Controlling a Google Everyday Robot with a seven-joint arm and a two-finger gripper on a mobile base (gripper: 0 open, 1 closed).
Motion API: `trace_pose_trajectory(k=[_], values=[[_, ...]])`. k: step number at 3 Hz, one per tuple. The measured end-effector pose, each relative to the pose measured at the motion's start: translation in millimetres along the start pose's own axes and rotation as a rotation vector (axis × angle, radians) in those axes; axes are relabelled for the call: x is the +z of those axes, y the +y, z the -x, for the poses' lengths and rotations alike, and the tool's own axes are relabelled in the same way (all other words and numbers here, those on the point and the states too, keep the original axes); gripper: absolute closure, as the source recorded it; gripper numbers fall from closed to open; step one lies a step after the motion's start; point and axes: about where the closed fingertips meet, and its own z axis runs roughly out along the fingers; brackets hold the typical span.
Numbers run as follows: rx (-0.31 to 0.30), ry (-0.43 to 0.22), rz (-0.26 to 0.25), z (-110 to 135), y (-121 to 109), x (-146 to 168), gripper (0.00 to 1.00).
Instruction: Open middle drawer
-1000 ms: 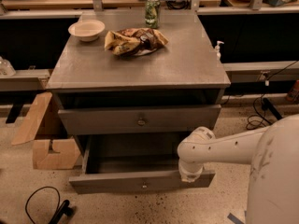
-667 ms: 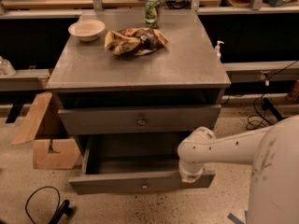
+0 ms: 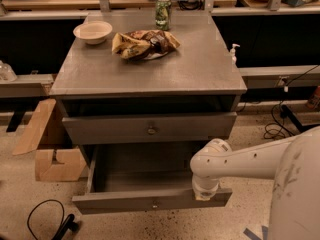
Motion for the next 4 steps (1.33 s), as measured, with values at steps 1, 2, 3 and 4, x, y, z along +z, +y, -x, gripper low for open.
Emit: trace_pose_trajectory(k=[1,2,3,4], values=[[0.003,0.002,0.015,-0.6,6.8,1.6,1.00],[0.005,0.003,0.025,-1.0,11.4,0.7,1.00],[0.005,0.003,0.025,-1.0,11.5,0.7,1.00],[0.005,0.003,0.025,-1.0,11.5,0.7,1.00]])
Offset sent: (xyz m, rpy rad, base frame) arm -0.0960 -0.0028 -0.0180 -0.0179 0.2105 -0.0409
